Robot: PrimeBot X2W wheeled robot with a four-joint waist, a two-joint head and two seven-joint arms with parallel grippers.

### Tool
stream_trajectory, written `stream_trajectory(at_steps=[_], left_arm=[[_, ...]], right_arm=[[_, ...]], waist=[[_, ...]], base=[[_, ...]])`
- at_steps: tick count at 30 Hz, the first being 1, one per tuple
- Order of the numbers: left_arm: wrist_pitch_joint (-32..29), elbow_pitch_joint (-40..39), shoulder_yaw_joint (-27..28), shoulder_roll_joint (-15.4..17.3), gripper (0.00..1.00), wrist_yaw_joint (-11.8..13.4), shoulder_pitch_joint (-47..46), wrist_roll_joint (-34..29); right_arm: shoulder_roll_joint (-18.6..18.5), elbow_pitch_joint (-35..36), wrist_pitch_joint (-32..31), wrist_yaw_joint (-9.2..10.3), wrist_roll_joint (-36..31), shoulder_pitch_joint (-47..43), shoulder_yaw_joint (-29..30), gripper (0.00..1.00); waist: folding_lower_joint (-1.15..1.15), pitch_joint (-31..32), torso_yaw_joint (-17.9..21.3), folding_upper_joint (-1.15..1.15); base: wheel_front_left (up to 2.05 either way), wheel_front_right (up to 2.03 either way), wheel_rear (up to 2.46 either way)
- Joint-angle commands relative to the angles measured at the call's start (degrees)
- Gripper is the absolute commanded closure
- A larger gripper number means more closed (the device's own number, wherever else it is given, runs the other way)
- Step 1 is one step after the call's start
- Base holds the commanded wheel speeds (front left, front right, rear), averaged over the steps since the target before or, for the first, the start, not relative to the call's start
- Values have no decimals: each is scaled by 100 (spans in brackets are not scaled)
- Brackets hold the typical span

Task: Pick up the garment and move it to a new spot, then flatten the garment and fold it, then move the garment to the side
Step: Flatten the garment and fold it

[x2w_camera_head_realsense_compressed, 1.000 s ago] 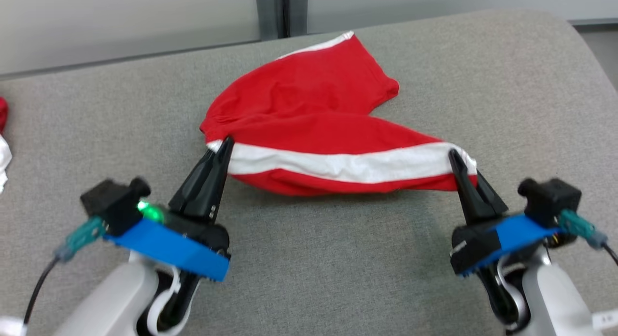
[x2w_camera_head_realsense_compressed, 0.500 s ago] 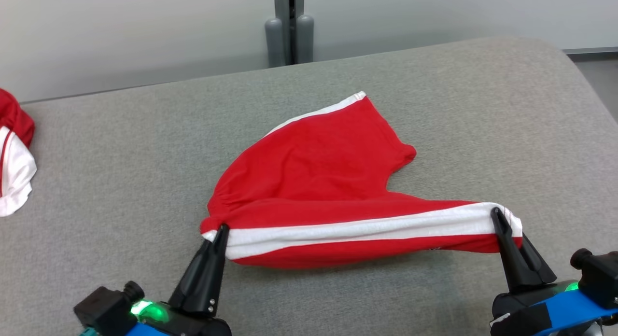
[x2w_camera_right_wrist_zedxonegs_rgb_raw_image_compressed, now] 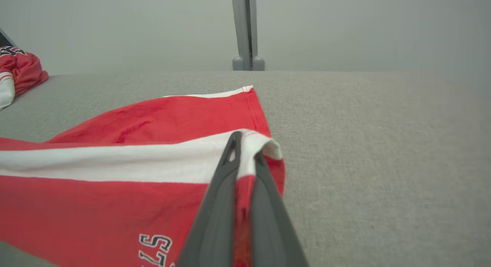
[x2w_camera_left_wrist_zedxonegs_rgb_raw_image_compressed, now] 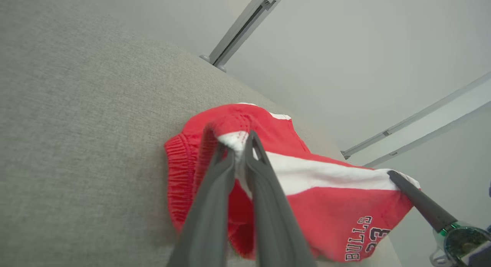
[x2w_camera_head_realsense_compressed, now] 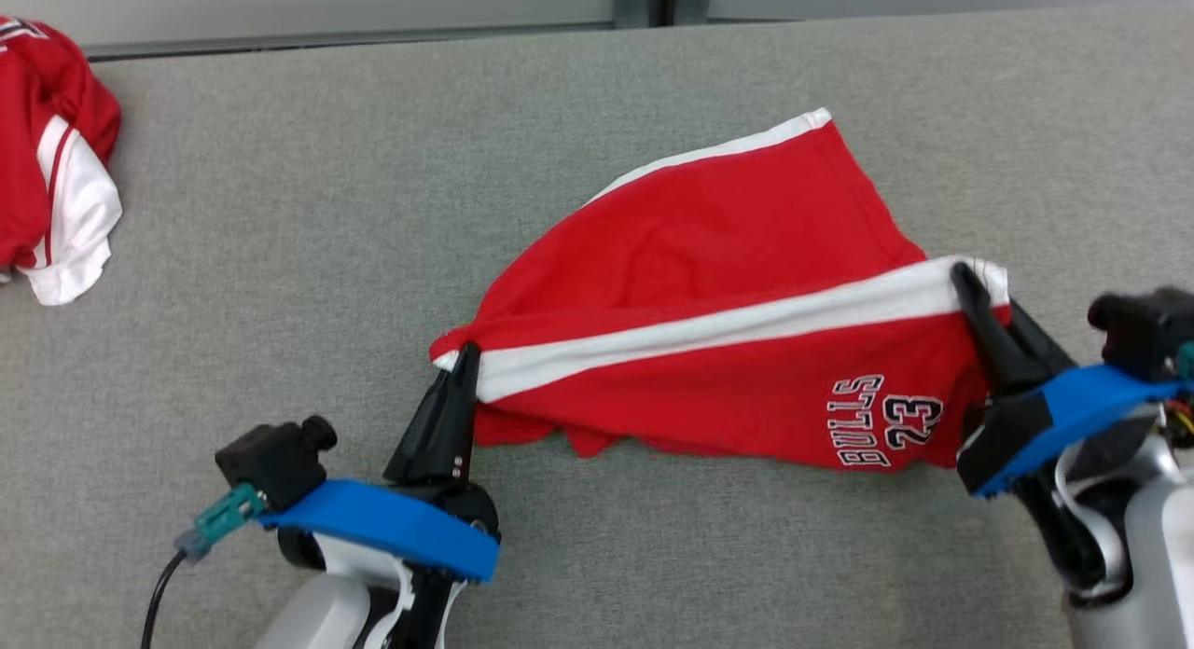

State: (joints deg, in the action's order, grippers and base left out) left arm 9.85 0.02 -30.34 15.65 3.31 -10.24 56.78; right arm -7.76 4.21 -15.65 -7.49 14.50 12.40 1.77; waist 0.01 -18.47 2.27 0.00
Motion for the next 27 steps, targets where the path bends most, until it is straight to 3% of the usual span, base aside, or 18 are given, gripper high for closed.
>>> stream_trajectory(at_steps=[1, 8, 16, 22, 23, 24, 25, 26, 27], left_arm=[[-65, 142, 21, -35, 100, 65, -271, -48], [-357, 849, -61, -370, 100, 288, -1274, -185], [-483, 1253, -206, -609, 100, 351, -1917, -349], [-523, 1223, -275, -663, 100, 385, -2014, -375], [-543, 1193, -291, -655, 100, 380, -2013, -394], [-546, 1155, -304, -646, 93, 379, -2001, -406], [-553, 1109, -325, -632, 55, 379, -1975, -409], [-549, 1055, -341, -610, 4, 379, -1944, -429], [-535, 1004, -352, -586, 0, 385, -1907, -444]], right_arm=[[-162, -185, -93, -1, 39, 388, -46, 100], [-669, -1405, -431, -1, 189, 1974, -394, 100], [-814, -2726, -303, -1, 205, 3282, -663, 100], [-833, -3504, 8, -1, 28, 3790, -840, 100], [-826, -3637, 89, -1, 4, 3878, -881, 91], [-827, -3769, 146, -1, -16, 3940, -934, 64], [-820, -3882, 231, -1, -16, 3999, -991, 27], [-824, -4010, 300, -1, -8, 4054, -1013, 0], [-832, -4117, 371, -1, -2, 4094, -1045, 0]], waist=[[-1, -266, -237, 0], [-1, -665, -476, 0], [-1, -894, -627, 0], [-1, -919, -704, 0], [-1, -913, -719, 0], [-1, -904, -732, 0], [-1, -894, -744, 0], [-1, -880, -757, 0], [-1, -862, -770, 0]], base=[[0, 0, 0], [0, 0, 0], [0, 0, 0], [0, 0, 0], [0, 0, 0], [0, 0, 0], [0, 0, 0], [0, 0, 0], [0, 0, 0]])
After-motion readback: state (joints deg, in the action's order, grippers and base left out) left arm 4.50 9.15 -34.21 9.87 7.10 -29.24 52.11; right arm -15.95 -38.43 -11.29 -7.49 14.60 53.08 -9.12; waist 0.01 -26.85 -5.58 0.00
